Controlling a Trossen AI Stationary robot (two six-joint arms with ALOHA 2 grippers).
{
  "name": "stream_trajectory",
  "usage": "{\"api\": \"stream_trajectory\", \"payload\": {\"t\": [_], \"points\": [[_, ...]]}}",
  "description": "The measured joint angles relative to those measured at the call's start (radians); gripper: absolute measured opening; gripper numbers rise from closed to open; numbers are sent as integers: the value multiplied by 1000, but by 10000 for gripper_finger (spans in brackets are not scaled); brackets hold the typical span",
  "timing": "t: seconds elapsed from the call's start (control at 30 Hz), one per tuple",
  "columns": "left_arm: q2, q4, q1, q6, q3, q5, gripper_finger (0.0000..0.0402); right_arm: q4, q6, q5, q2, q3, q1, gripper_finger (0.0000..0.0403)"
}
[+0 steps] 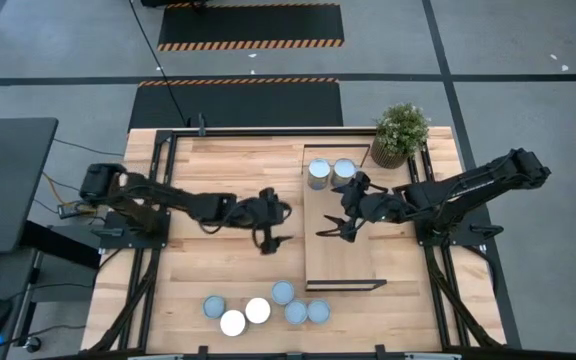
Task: Pick and place cans onto a shelf
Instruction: Put the canned oranges on the shelf
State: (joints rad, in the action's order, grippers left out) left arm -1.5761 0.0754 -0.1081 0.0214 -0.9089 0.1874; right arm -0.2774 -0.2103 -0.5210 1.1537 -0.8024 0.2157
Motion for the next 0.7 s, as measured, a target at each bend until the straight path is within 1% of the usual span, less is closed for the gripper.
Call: {"api": "stream_trajectory", "payload": {"t": [0.13,0.17,0.23,0.33,0.37,0.43,0.47,0.53,0.63,0.7], "points": [[42,-109,-53,78,0,2,396,-21,22,-4,-48,0,-1,373],[43,-111,-61,101,0,5,396,-31,24,-4,-57,0,-1,373],[54,-134,-75,176,0,25,396,-46,24,-4,-66,0,1,373],[56,-169,-86,303,-2,25,396,-93,26,-9,-68,0,0,373],[55,-191,-90,333,-1,21,396,-96,31,-12,-64,0,0,373],[54,-229,-96,374,-13,-35,396,-115,54,-12,-59,0,0,373],[54,-261,-98,401,-32,-56,396,-115,72,-13,-55,0,0,373],[54,-393,-116,438,-101,-67,396,-115,111,-32,-51,0,-2,373],[53,-629,-167,442,-229,-29,396,-108,184,-46,-52,0,-21,373],[45,-723,-209,456,-305,-16,396,-105,224,-44,-53,0,-41,373]]}}
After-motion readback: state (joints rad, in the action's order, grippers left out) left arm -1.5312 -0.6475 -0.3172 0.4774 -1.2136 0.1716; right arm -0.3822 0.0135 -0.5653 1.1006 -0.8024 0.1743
